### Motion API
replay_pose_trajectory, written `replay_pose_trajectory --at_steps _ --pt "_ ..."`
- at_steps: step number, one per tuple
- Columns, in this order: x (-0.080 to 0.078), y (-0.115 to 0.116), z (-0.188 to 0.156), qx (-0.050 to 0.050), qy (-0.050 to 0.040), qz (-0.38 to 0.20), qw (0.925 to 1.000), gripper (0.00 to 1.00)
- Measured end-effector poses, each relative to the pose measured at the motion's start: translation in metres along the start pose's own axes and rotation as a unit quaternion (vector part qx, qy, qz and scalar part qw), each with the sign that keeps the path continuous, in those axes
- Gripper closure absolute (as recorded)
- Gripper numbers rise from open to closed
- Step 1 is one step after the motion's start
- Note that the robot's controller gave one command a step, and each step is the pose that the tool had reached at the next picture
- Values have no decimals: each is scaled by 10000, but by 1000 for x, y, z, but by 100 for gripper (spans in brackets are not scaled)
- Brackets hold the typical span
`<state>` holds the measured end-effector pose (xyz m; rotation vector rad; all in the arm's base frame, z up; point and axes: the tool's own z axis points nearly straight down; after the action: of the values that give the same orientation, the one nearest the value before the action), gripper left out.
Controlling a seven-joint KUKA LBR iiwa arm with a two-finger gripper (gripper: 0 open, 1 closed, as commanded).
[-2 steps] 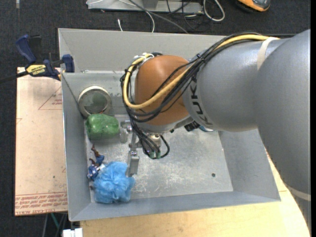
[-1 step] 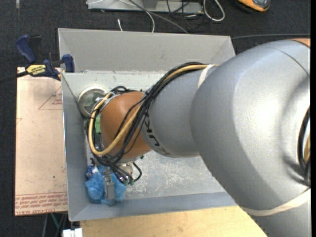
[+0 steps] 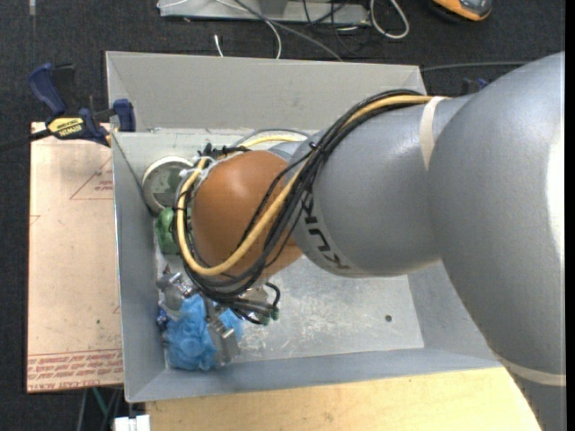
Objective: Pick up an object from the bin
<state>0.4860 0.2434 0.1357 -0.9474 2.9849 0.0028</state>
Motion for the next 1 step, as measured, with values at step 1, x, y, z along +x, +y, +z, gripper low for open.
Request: replay_pose_trajectory --at_steps 1 --pt "-36 -16 37 5 13 2296 9733 0"
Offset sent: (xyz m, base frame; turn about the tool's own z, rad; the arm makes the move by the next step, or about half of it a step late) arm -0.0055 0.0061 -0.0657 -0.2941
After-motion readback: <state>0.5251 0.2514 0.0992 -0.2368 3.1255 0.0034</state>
